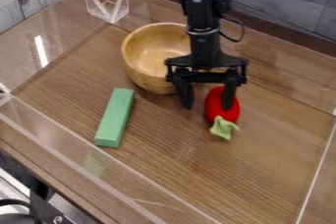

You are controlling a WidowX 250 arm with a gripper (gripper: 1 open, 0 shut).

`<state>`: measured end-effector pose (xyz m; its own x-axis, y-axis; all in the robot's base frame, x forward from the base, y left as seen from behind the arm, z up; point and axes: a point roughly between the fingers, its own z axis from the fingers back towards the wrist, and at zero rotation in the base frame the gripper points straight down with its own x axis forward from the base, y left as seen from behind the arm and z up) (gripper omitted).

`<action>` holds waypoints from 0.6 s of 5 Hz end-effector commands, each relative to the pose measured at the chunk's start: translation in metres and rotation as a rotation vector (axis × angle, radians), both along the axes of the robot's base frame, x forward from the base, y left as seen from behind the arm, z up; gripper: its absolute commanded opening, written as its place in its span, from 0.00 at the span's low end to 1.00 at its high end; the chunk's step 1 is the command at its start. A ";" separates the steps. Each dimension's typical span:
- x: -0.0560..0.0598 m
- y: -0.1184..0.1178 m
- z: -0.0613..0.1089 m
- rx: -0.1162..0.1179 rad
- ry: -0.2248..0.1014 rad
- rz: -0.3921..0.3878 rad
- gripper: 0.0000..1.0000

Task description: Move the red fruit to the right

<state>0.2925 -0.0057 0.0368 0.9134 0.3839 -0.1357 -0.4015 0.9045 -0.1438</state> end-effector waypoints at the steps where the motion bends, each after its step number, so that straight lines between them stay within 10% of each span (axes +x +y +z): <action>1: 0.011 0.016 0.015 0.012 -0.084 0.065 1.00; 2: 0.008 0.019 0.010 0.008 -0.087 0.098 1.00; 3: 0.007 0.019 0.019 0.009 -0.088 0.123 0.00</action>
